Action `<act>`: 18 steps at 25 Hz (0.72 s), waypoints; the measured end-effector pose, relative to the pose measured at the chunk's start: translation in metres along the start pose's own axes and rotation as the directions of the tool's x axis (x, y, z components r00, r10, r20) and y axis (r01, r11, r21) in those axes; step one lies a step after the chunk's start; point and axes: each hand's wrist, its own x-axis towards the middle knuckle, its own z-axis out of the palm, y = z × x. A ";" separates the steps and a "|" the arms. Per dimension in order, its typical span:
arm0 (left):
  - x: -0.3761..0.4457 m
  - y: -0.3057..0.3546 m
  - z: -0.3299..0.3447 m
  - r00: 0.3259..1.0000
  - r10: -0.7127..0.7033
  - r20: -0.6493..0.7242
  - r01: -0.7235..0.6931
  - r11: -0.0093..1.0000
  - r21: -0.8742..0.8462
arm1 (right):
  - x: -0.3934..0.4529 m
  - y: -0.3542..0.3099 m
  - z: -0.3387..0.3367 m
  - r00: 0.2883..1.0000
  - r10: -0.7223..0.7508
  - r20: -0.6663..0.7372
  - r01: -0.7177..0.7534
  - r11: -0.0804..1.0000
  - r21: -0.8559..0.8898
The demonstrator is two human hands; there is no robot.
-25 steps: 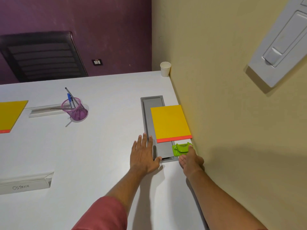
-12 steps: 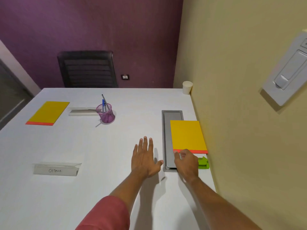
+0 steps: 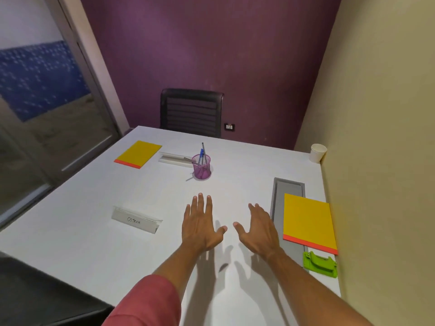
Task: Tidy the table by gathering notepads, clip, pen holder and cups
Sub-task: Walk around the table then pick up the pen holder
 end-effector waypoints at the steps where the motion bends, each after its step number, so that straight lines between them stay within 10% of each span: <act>1: -0.001 -0.008 -0.003 1.000 -0.025 -0.011 0.025 1.000 0.001 | 0.004 -0.008 0.002 1.000 -0.028 0.009 0.028 1.000 -0.014; 18: 0.023 -0.163 -0.028 0.982 -0.169 -0.081 0.174 0.983 0.066 | 0.060 -0.153 0.066 0.957 -0.277 0.081 0.289 0.922 -0.257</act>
